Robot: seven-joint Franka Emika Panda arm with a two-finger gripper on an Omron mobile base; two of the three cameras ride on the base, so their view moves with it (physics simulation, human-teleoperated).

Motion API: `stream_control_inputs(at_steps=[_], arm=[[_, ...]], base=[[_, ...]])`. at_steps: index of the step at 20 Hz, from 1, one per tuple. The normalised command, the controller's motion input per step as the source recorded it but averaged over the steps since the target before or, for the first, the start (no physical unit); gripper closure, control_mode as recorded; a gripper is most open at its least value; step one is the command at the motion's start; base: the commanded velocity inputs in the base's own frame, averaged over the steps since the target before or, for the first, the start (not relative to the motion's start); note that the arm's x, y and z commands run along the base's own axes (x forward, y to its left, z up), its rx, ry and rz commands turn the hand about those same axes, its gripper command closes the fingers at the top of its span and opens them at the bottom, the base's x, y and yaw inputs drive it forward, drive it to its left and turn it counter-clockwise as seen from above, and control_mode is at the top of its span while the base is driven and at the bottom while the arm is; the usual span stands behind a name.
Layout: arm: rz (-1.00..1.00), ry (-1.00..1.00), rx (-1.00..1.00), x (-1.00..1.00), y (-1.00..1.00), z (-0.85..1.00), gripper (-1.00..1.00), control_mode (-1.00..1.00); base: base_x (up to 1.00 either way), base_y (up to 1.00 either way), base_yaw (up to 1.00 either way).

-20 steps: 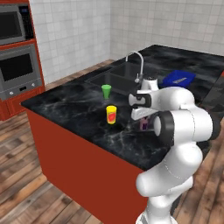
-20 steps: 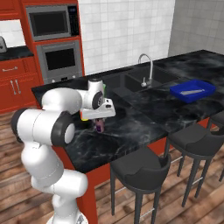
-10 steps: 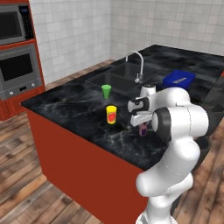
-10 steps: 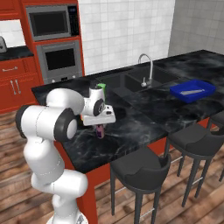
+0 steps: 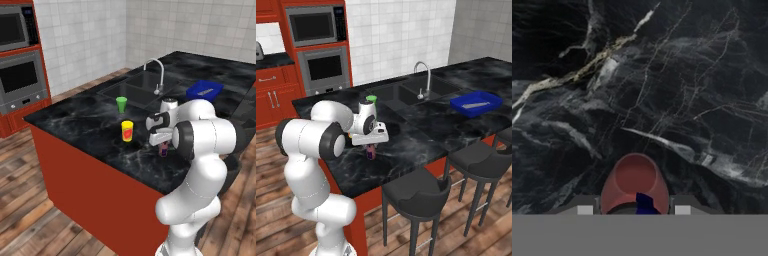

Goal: Place the drinks on the dining counter in a tight cluster.

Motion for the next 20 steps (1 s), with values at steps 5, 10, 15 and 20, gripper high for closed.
stream_control_inputs(at_steps=[5,10,15,20], arm=[[0.00,0.00,0.00,0.00,0.00,-0.10,1.00,-1.00],[0.00,0.00,0.00,0.00,0.00,0.00,1.00,-1.00],[0.00,0.00,0.00,0.00,0.00,0.00,1.00,-1.00],[0.00,0.00,0.00,0.00,0.00,0.00,-1.00,-1.00]], base=[[0.00,0.00,0.00],[0.00,0.00,0.00],[0.00,0.00,0.00],[0.00,0.00,0.00]])
